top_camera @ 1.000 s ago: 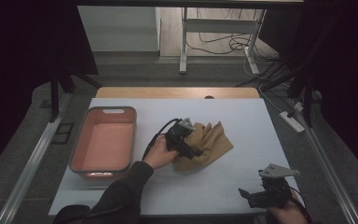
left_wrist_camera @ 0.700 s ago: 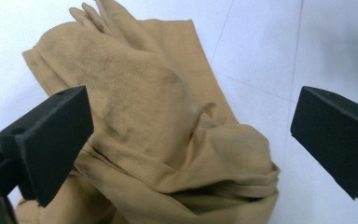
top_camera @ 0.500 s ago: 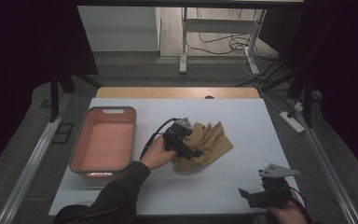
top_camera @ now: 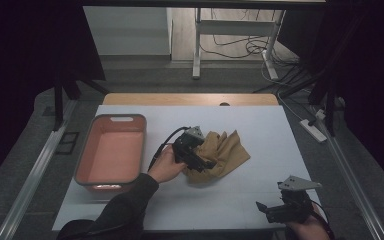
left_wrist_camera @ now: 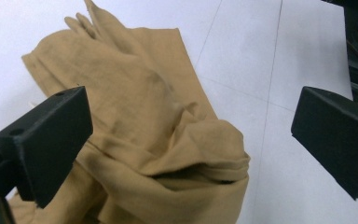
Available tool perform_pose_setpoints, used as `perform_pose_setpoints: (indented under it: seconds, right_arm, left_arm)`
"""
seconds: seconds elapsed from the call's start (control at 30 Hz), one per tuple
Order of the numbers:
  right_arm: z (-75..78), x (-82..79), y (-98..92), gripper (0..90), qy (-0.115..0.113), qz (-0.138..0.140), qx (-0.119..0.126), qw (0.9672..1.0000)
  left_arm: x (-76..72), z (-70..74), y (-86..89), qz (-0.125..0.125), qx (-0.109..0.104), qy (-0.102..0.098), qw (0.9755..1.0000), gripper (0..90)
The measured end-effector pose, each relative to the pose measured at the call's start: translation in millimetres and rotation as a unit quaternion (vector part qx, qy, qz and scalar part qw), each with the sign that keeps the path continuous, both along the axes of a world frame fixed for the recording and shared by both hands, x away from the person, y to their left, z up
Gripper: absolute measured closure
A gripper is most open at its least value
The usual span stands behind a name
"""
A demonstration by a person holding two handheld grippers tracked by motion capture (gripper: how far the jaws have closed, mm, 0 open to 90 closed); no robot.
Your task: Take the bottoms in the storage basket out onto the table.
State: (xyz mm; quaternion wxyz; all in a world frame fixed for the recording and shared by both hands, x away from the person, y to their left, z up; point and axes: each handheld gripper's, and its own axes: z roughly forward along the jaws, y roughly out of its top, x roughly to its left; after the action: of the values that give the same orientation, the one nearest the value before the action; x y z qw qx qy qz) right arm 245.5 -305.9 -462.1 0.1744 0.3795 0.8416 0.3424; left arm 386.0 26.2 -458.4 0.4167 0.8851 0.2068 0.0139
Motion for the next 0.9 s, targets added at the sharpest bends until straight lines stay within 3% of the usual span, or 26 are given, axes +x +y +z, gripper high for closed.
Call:
perform_pose_setpoints:
  seconds: [0.6,0.9]
  right_arm:
    - [0.7,-0.3,-0.8,0.8,-0.003,-0.002,0.003,1.0]
    - [0.7,-0.2,-1.1,0.8,-0.004,-0.003,0.005,1.0]
  left_arm:
    - [-4.4,2.0,10.0,0.016,0.012,0.007,0.9998,0.0]
    - [-6.5,3.3,19.1,0.025,0.004,0.018,0.9995,0.0]
